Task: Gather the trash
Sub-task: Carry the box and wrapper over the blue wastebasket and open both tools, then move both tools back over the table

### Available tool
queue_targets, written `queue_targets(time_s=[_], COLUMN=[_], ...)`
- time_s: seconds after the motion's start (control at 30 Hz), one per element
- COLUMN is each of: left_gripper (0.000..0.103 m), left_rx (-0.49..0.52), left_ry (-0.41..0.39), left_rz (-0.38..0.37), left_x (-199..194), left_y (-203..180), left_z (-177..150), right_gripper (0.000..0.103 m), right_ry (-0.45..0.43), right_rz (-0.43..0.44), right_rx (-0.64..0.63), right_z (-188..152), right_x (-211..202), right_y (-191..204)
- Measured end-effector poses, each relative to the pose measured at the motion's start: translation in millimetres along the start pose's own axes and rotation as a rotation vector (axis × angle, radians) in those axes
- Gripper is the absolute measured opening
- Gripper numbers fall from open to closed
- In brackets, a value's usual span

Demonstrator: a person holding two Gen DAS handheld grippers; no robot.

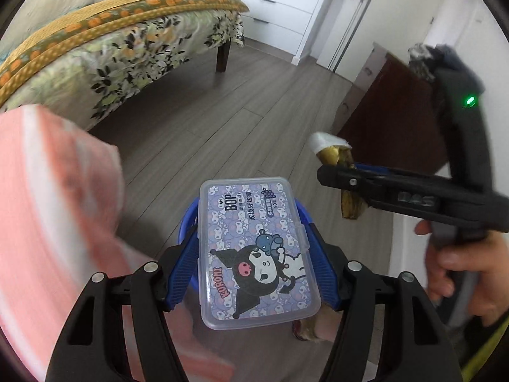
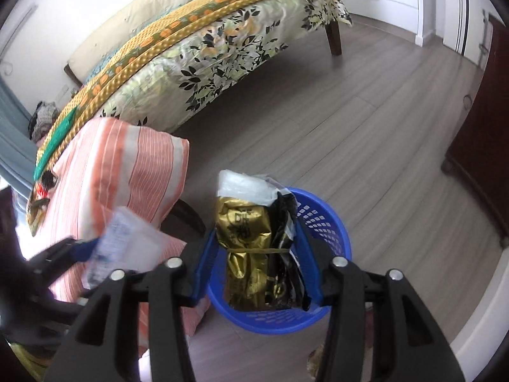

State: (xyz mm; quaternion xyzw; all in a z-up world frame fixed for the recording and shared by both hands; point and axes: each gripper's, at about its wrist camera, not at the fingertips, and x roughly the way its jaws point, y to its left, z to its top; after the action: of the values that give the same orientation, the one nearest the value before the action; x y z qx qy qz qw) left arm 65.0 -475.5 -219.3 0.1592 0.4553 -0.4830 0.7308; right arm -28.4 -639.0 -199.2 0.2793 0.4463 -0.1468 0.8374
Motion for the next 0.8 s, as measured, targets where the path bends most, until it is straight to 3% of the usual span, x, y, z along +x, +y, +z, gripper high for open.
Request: queue_targets(time_s=[0.03,0.13,0.2,0.27,0.4,0.5,0.67,0.8], left_gripper=[0.083,0.086,0.091,0.095,0.098,0.098,0.098,0.098], left_rx=[-0.001,-0.027,-0.053,-0.062,-0.046,-0.039,-0.125,-0.23], left_ry=[0.0,-0.028,-0.073,-0.121,-0.181,-0.179,-0.153,-0.142], left_rz=[0.023,0.064,0.054,0.067,0.1,0.169,0.314,0.399], left_x=[7.9,7.3,-11.5,-36.3,-89.8,-122.4,-174.0,-214.7], left_y=[-0.3,3.6,7.8,11.5,24.6,46.7,104.1,158.0], left_z=[1.9,4.9,4.8,2.4,-16.2,-44.9,-113.7,-166.0], right_gripper=[0.077,0.077,0.079,0.087,0.093,0.093,0.093,0.093], right_ry=[-0.008,-0.037,-0.073,-0.108,-0.143,-0.169,-0.25,-0.245], right_rz=[0.007,0.002,-0.01,-0.034,-0.081,-0.098,-0.136,-0.071], right_rx=[0.019,0.039,0.033,0.022,0.012,-0.038,-0.29,-0.421], right_z=[0.8,4.1,7.9,7.5,2.7,-6.5,-35.9,-69.1], right_x=[0.2,-8.7,-17.8,-26.7,-32.5,-33.1,-34.3,-21.9], right_y=[-5.0,-9.3,-7.2,-2.3,16.8,45.9,124.7,198.0])
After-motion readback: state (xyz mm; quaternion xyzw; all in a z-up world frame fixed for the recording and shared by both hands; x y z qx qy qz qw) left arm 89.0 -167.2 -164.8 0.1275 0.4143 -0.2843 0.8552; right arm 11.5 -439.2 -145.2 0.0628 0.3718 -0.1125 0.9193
